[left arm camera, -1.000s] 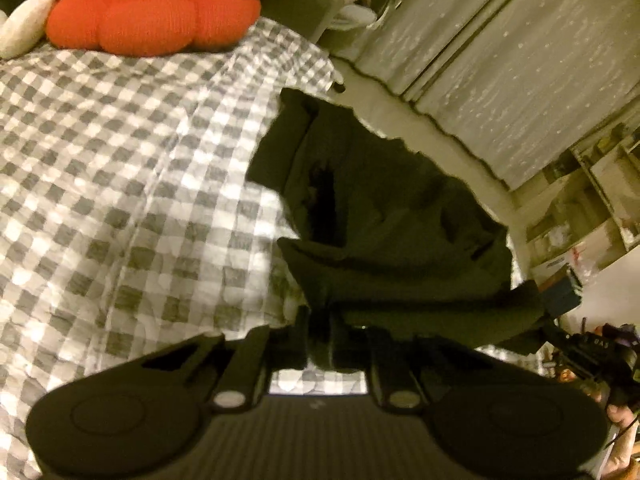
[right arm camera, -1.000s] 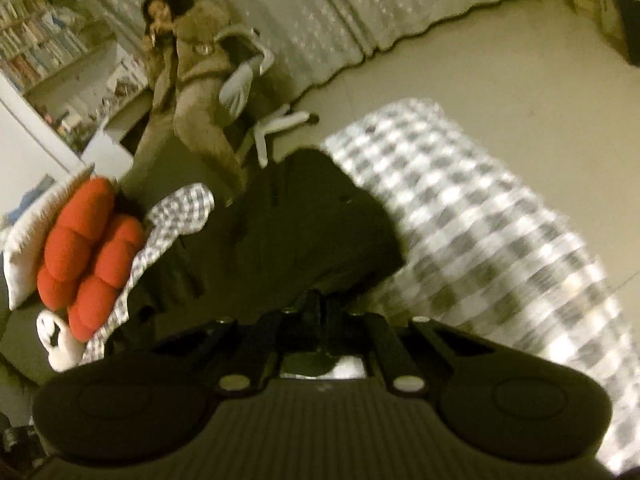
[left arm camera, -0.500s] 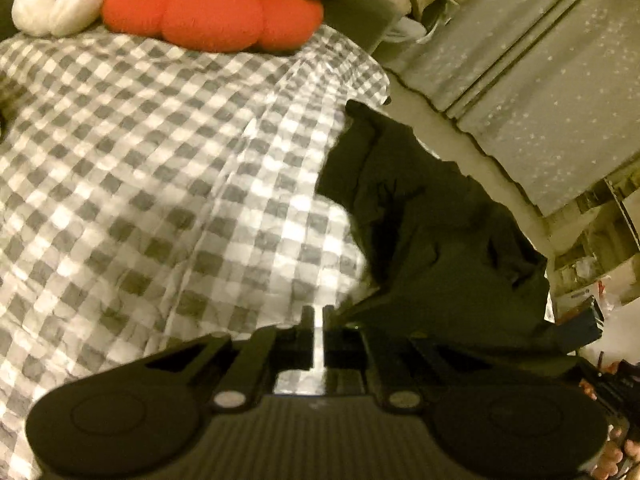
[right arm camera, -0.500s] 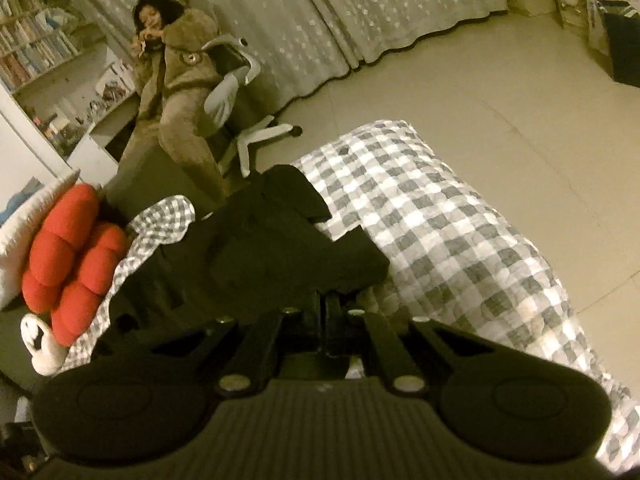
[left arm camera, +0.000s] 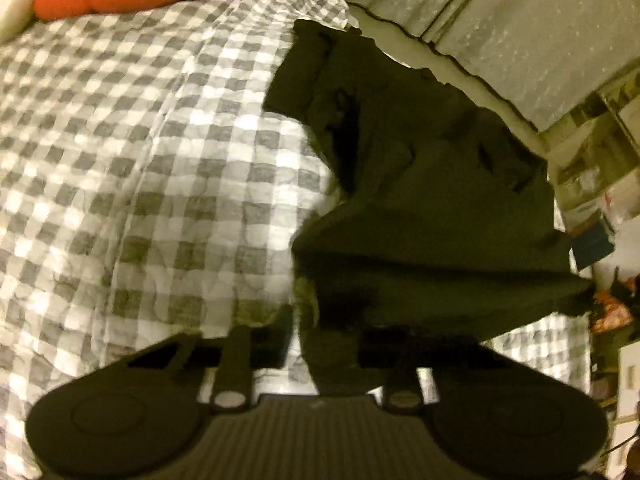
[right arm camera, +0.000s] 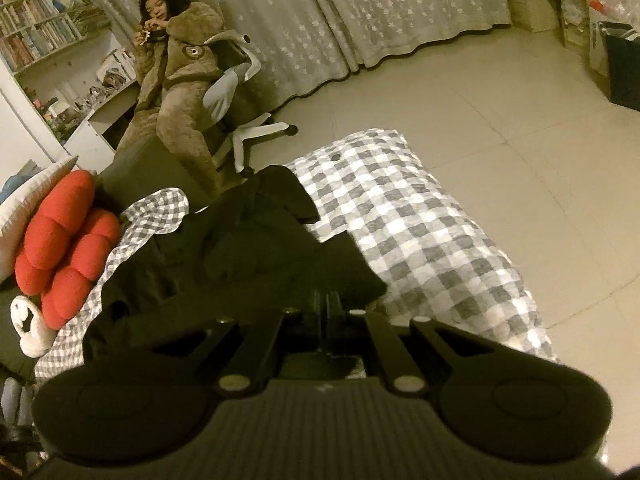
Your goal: Fold clothes
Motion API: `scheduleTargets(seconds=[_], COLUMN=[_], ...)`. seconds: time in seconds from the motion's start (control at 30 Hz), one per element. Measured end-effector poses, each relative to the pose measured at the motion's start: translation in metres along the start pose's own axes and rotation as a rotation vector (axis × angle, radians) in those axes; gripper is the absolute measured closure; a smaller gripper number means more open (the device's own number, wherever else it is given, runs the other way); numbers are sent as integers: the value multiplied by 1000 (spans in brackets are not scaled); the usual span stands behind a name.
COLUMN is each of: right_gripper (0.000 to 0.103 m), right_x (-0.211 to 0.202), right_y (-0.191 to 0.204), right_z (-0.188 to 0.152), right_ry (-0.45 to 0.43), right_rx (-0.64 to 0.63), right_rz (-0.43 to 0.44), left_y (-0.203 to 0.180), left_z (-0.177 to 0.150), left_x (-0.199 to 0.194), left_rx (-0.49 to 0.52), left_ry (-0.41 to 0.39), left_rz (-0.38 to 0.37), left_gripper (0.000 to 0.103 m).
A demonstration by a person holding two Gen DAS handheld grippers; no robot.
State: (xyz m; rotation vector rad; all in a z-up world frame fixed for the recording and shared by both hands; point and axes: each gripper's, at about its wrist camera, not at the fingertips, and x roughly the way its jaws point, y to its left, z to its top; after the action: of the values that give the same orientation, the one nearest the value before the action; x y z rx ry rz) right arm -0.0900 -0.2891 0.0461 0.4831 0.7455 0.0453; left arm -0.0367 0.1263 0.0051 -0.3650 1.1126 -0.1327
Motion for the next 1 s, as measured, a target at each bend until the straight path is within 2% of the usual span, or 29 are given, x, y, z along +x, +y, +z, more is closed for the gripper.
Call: scheduleTargets(seconds=[0.03,0.07,0.1,0.17,0.23,0.27,0.3,0.43,0.57,0.7,0.87,1.0], right_gripper=[99,95,89,89,81,68,64,65,64,64,64,62], right_x=[1,2,5,10,18,22,25,36,39,54,78,82], right_y=[-2,-5,-8,-13,-18,-21,-22,-27,-28,-20,-10,-4], right_z=[0,0,0,-1,-3,-4,-6,-11,-8,-4,-3,-1], right_ry=[4,9,15,35,74,90,100,120,72,66,85,59], right_rx=[5,10,14,14,-4,-13,-23,-34,-11,-8,-18,-36], right_rz=[-4,-8,-16,-37,-60,-67,-71,-61,6,54,40,29], left_y=[-3,-4,-4,-6,-7,-8,-8,-8,-5,-1,4,7], left_z=[-1,-2,-3,-4,-5,-5,-5,-3,0,4,8,8], left_x=[1,2,3,4,5,5,4,3,5,7,11,12], left_rx=[11,17,23,35,50,59,67,67,54,29,-1,-12], left_ry=[2,1,0,-2,-6,-10,-13,-33,-66,-90,-95,-95], left_rz=[17,23,30,42,53,57,61,63,54,37,6,-12], left_gripper=[97,100,100,100,100,99,99,96,96,96,96,96])
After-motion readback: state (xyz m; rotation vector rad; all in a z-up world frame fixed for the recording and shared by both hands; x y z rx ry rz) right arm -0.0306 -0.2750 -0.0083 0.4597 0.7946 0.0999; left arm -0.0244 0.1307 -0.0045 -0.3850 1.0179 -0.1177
